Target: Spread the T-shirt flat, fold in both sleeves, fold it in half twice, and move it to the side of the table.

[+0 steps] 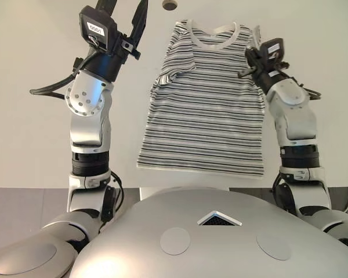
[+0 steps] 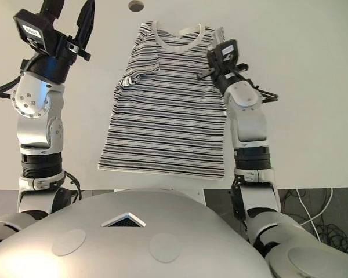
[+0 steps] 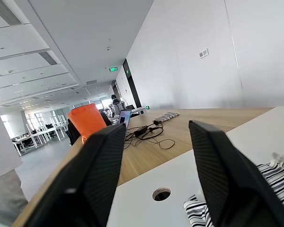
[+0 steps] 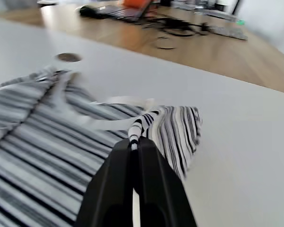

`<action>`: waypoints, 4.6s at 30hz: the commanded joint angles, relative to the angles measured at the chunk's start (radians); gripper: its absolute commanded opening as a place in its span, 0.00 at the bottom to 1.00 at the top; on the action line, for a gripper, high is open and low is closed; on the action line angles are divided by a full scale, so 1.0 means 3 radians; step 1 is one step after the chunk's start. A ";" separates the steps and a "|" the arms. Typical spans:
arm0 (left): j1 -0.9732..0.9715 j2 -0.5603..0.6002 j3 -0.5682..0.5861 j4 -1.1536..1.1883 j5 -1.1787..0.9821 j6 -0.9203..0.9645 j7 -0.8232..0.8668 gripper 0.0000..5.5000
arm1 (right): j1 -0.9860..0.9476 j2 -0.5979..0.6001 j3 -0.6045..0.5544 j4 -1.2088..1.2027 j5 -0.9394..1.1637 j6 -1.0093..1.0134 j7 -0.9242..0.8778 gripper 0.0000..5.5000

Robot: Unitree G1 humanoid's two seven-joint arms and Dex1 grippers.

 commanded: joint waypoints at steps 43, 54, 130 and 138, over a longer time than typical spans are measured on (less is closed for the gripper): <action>0.1873 0.2136 0.0087 0.0715 0.3036 -0.3871 -0.0100 0.56 | 0.3442 -0.2226 -0.1209 -0.1700 -0.0862 -0.2391 0.2564 0.31; 0.1907 0.2304 -0.0198 0.0663 0.2990 -0.3617 -0.0113 0.43 | 0.2989 -0.2298 -0.0841 -0.1764 -0.0871 -0.2366 0.2582 0.31; 0.0123 0.1452 -0.0149 0.1322 0.1944 -0.2175 -0.0183 0.00 | -0.0083 -0.1441 -0.0136 -0.0234 -0.0785 -0.1458 0.1575 0.00; -0.0568 0.1446 -0.0507 0.2408 0.2391 -0.2299 0.0354 0.00 | -0.0807 -0.1091 0.0241 0.1102 -0.0951 -0.1835 0.1425 0.00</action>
